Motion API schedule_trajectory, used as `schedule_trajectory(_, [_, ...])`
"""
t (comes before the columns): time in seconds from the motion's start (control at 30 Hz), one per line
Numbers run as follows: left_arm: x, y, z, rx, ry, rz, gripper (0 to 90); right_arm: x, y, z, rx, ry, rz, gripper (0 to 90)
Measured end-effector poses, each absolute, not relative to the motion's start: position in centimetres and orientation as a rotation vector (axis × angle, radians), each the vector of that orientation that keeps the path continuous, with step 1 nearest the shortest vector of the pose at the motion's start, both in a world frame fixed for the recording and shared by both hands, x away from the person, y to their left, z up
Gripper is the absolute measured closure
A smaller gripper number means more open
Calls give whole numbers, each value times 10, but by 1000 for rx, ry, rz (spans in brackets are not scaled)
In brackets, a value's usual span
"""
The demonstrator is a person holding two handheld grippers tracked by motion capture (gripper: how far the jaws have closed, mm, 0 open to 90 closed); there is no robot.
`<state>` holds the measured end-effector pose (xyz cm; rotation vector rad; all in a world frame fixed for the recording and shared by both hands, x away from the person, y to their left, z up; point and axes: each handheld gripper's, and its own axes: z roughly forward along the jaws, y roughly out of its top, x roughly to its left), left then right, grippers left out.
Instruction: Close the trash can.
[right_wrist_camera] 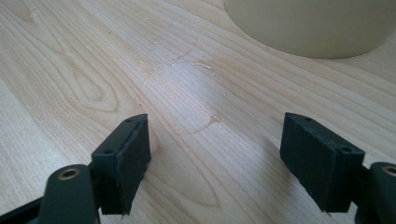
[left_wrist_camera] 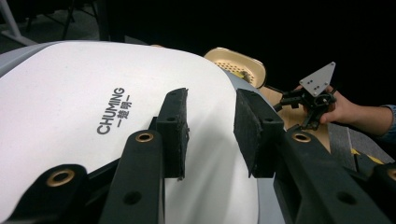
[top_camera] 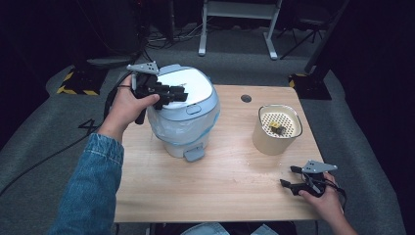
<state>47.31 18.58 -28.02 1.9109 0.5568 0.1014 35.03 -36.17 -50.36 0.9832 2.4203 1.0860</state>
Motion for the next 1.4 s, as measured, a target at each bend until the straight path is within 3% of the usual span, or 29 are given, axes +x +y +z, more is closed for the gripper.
schedule_trajectory(0.23, [472, 185, -279, 1927, 602, 209, 756, 350, -362, -504, 983, 2420, 1086, 246])
schedule_trajectory(0.33, [472, 183, -278, 1951, 611, 258, 855, 350, -362, -504, 983, 2420, 1085, 246])
schedule_trajectory(0.93, [464, 163, -279, 1994, 574, 256, 899, 350, -362, -504, 984, 2420, 1085, 245])
schedule_trajectory(1.0, [463, 162, -279, 1983, 569, 274, 863, 350, -362, -504, 983, 2420, 1085, 245])
schedule_trajectory(1.07, [461, 161, -278, 1976, 583, 261, 637, 350, -362, -504, 982, 2420, 1087, 245])
schedule_trajectory(1.13, [456, 164, -273, 1952, 576, 254, 514, 350, -362, -504, 983, 2421, 1088, 244])
schedule_trajectory(1.4, [417, 192, -256, 1907, 531, 314, 390, 352, -362, -504, 972, 2431, 1095, 243])
